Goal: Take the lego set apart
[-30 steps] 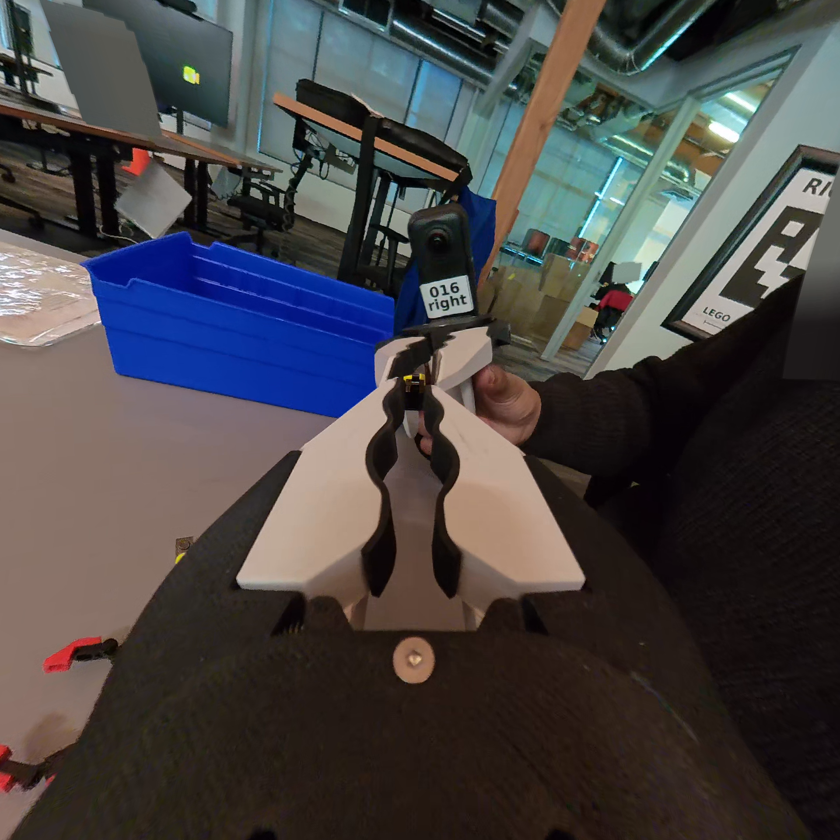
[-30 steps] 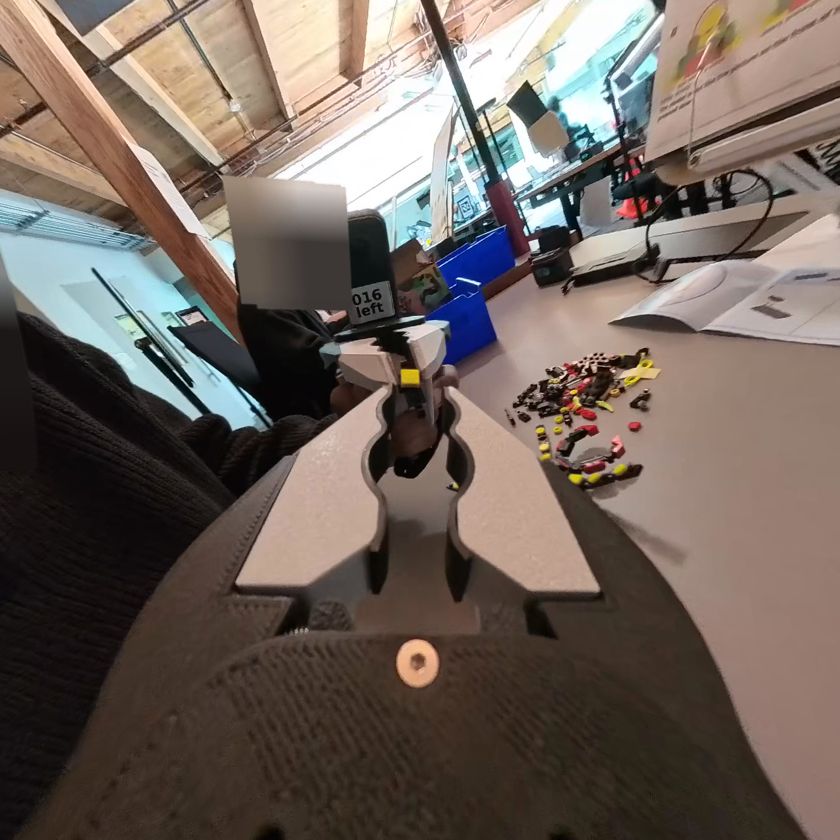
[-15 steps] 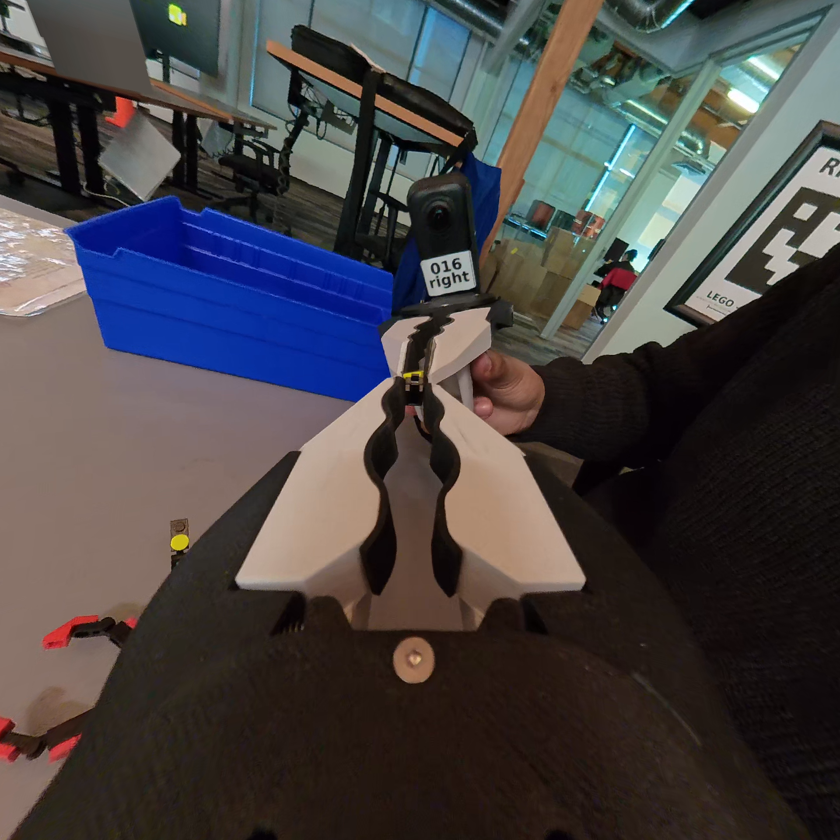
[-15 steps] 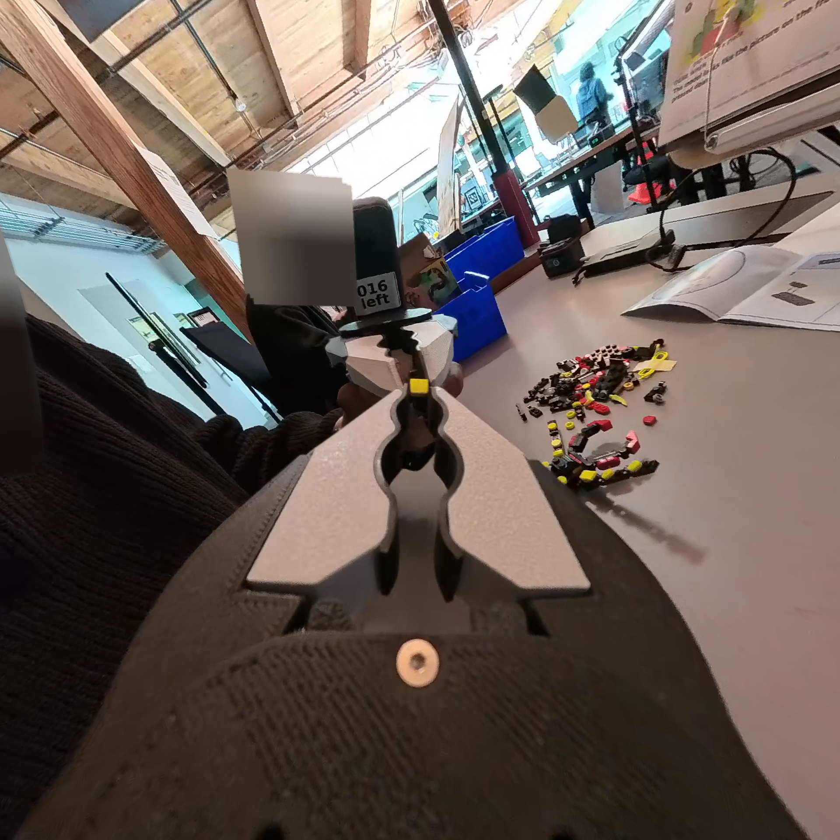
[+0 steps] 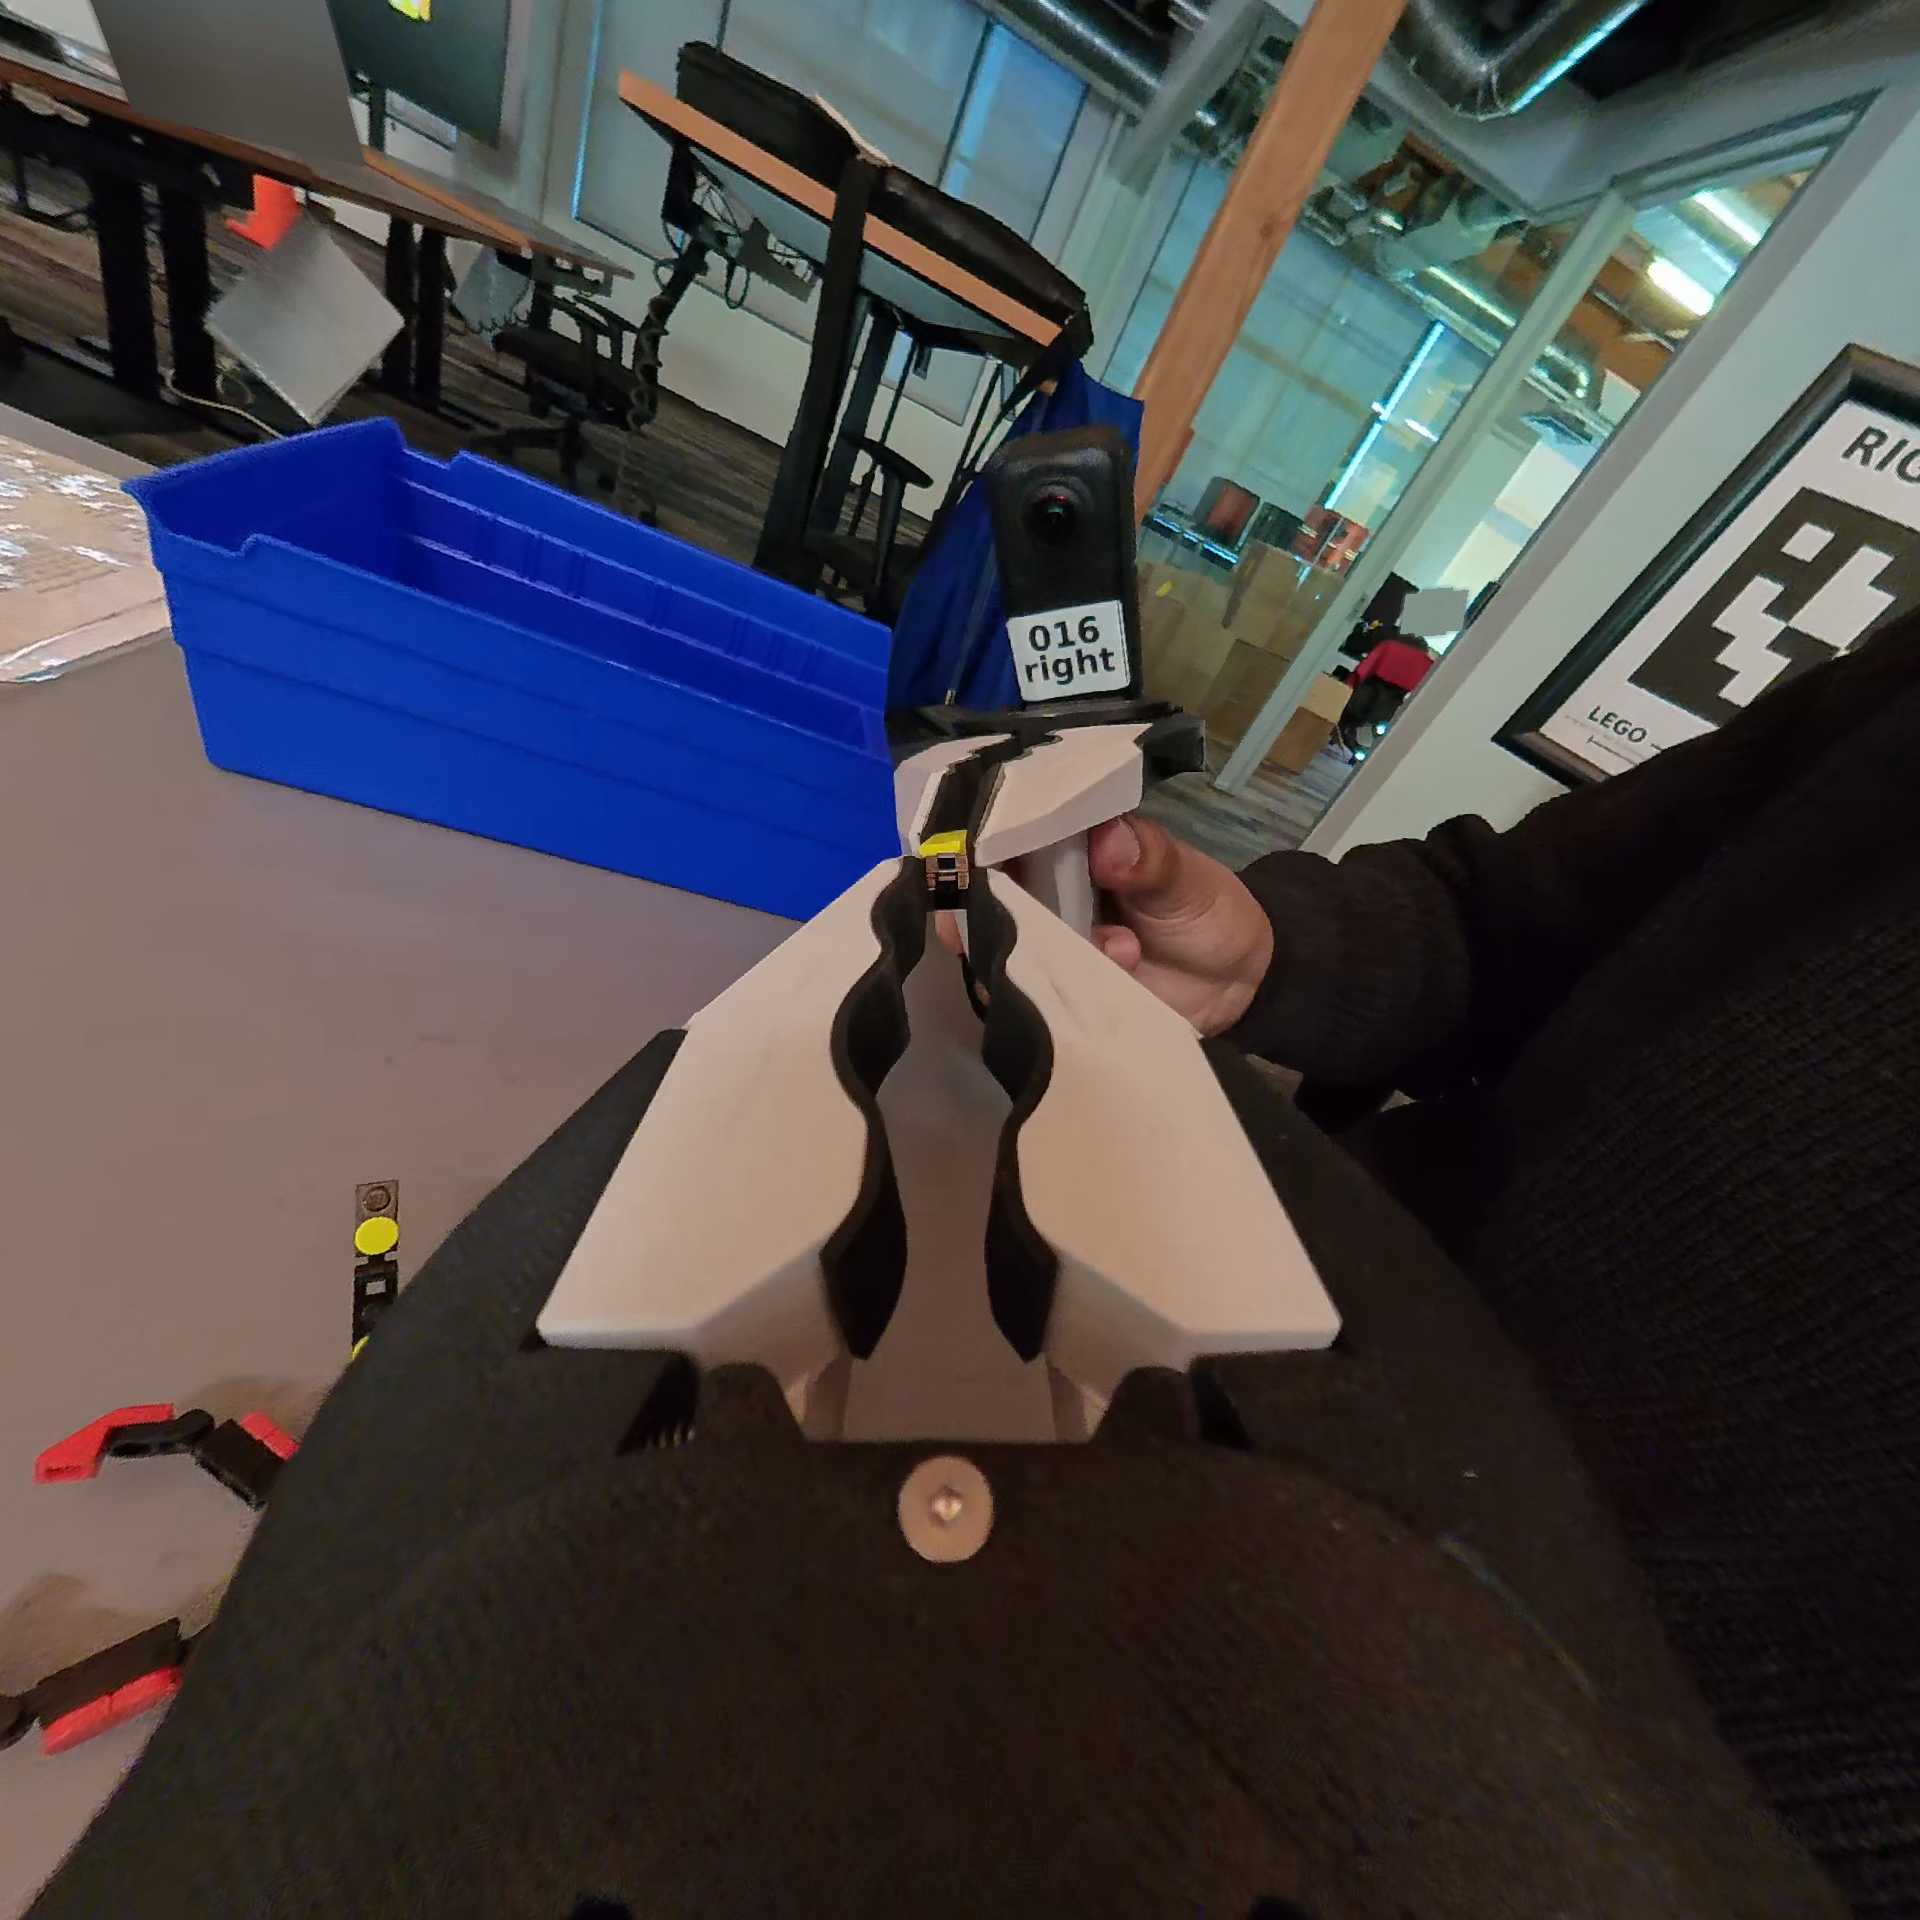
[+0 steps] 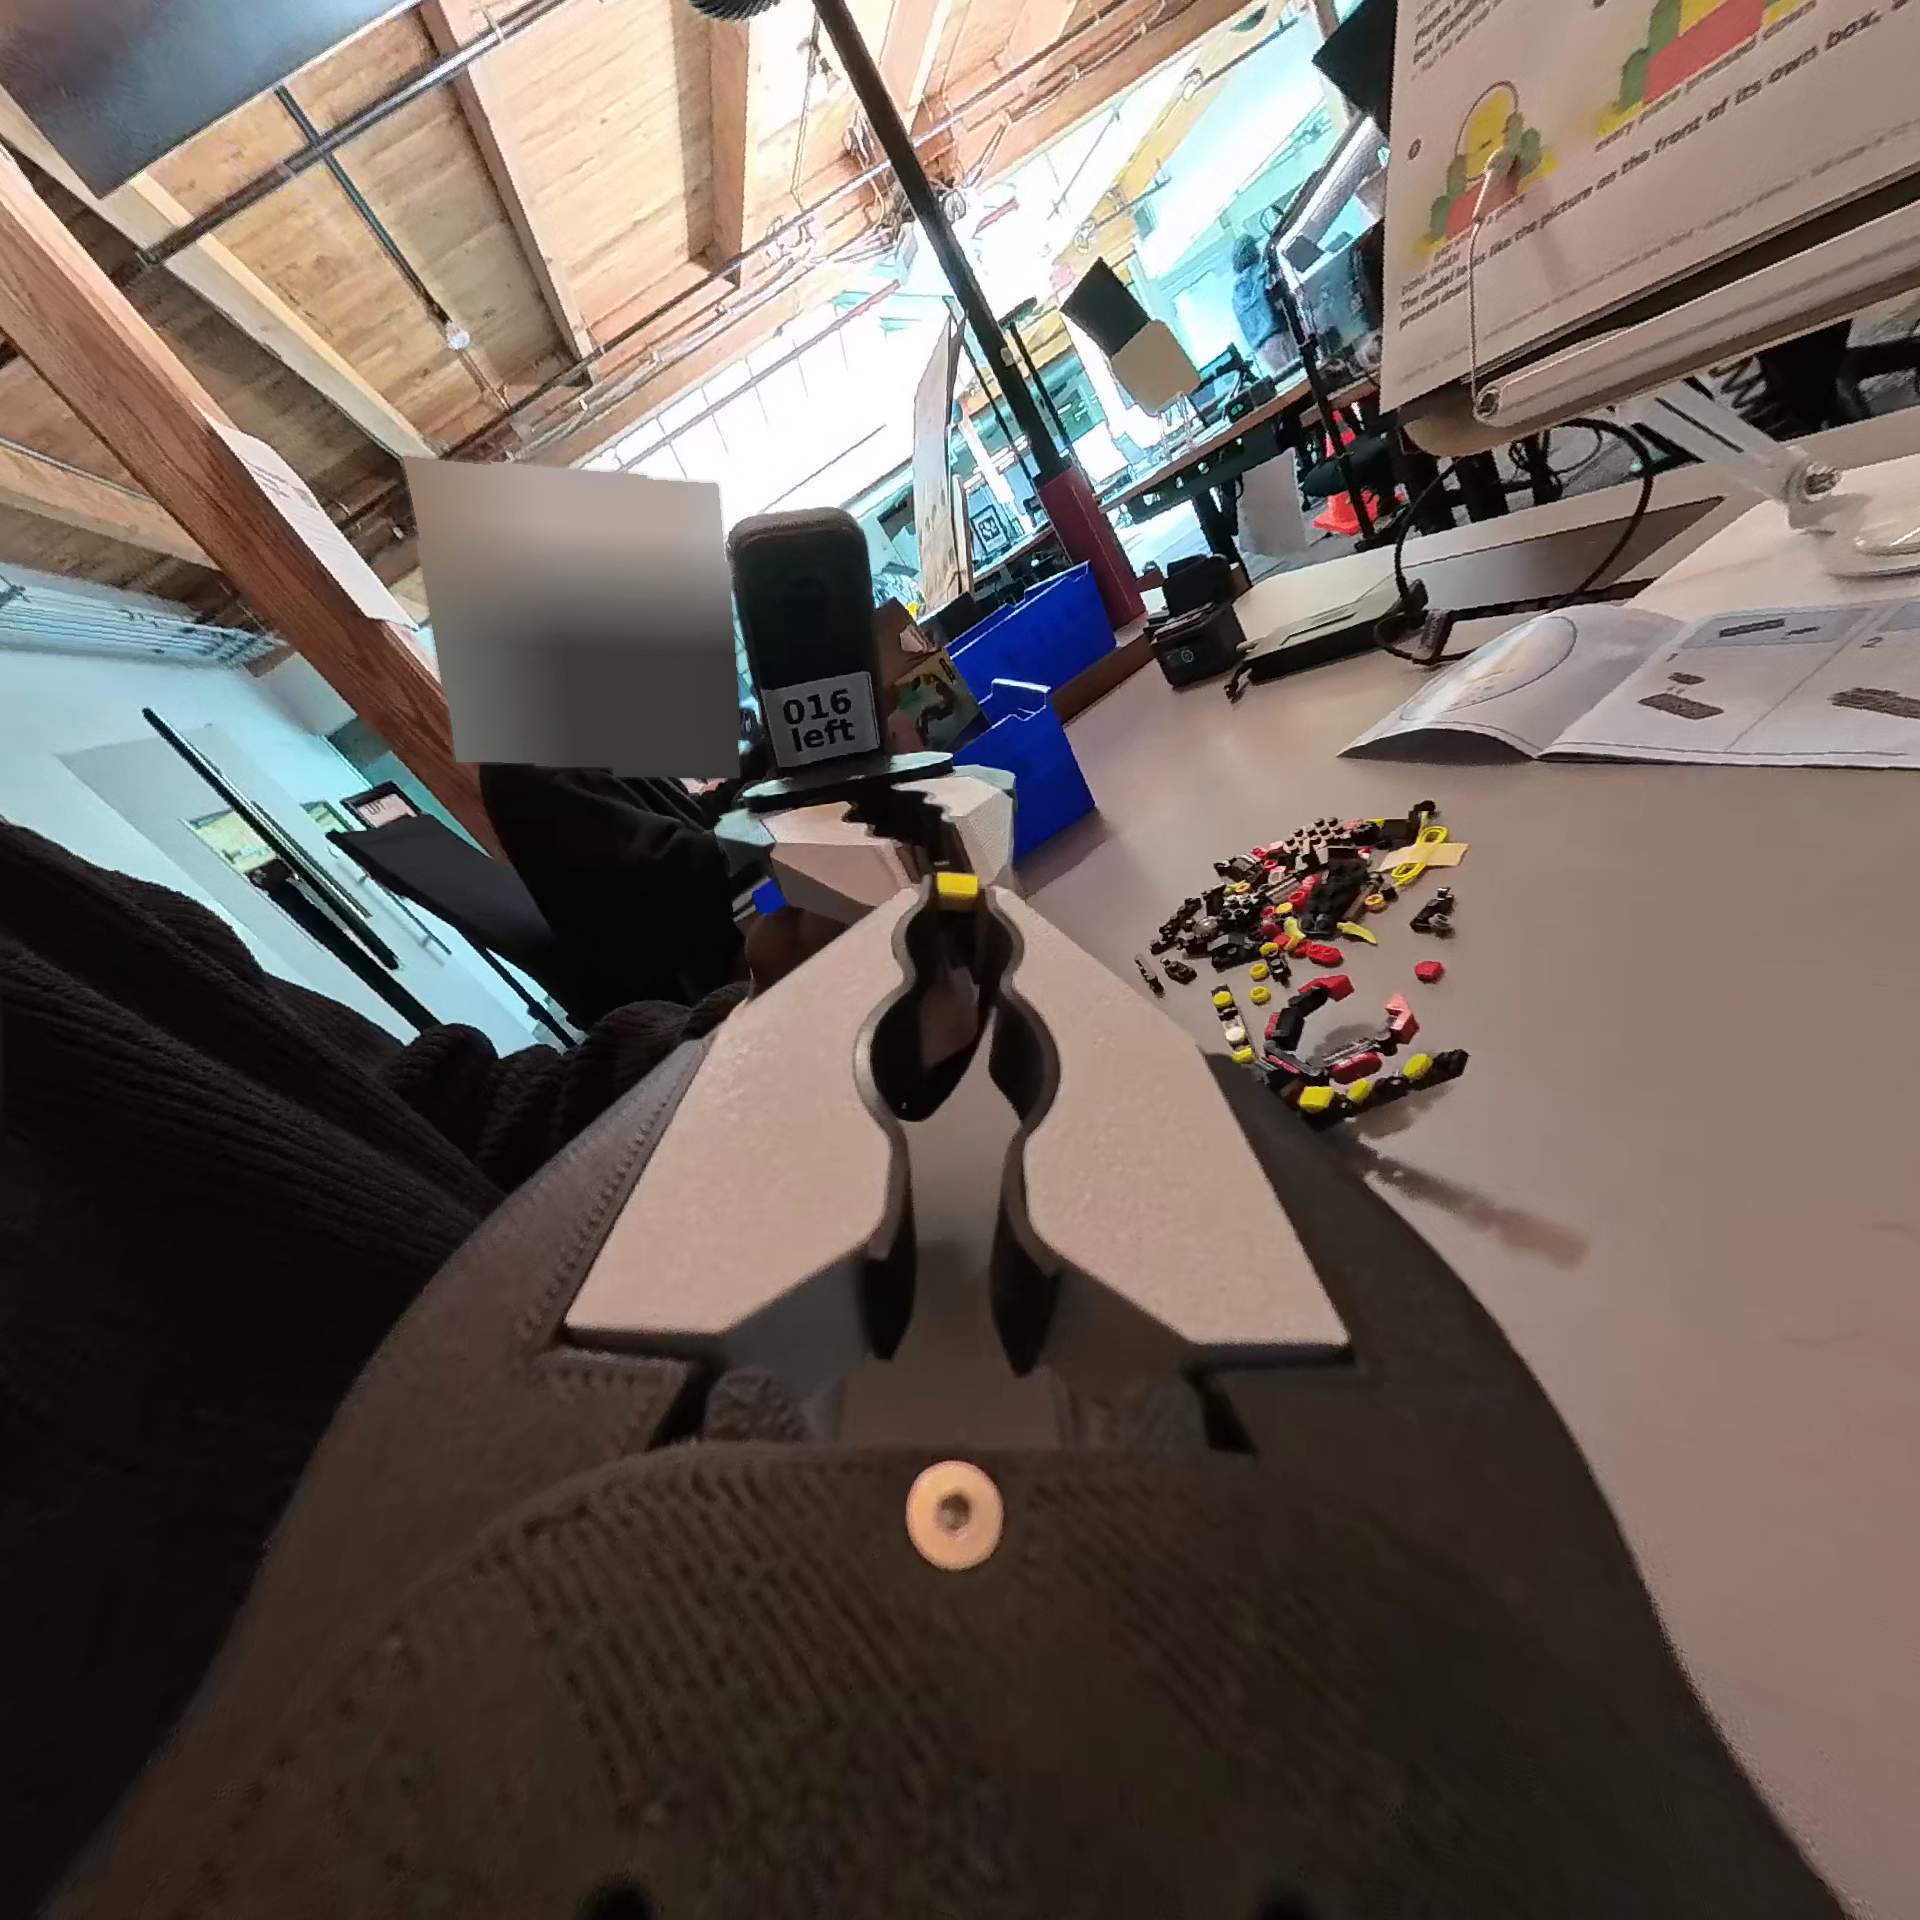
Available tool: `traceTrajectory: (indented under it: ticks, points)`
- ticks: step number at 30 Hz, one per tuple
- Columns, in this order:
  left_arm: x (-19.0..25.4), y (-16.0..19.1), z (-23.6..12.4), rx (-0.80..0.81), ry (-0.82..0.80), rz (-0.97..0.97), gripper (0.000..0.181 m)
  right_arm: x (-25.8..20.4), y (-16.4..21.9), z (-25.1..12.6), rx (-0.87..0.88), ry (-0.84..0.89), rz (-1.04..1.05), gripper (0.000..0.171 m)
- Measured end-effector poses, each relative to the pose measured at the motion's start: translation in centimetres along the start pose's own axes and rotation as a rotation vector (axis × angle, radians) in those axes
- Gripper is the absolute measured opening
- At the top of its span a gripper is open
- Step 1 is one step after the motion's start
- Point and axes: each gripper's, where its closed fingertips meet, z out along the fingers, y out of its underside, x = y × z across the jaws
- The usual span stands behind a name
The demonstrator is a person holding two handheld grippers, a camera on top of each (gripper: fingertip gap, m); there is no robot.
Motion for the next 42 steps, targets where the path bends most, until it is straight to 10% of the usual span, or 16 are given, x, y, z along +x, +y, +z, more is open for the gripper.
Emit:
traceTrajectory:
  ticks: [6, 14, 26, 42]
  points:
    - [1.7, 3.7, 1.1, -0.197, 0.125, -0.003, 0.006, 1.4, -3.9, -2.6, 0.217, -0.037, 0.186, 0.005]
    - [-1.0, 1.5, -0.4, -0.059, 0.019, -0.012, 0.006, 1.8, -2.7, -2.6, -0.028, 0.123, -0.228, 0.006]
    - [-11.0, -5.6, -19.7, 0.529, -0.588, -0.097, 0.005, 4.8, 5.0, 2.1, -0.370, 0.250, -0.592, 0.005]
    - [-10.7, -2.2, -19.1, 0.352, -0.572, -0.109, 0.004, 13.9, 10.4, 15.3, -0.872, 0.265, -0.437, 0.009]
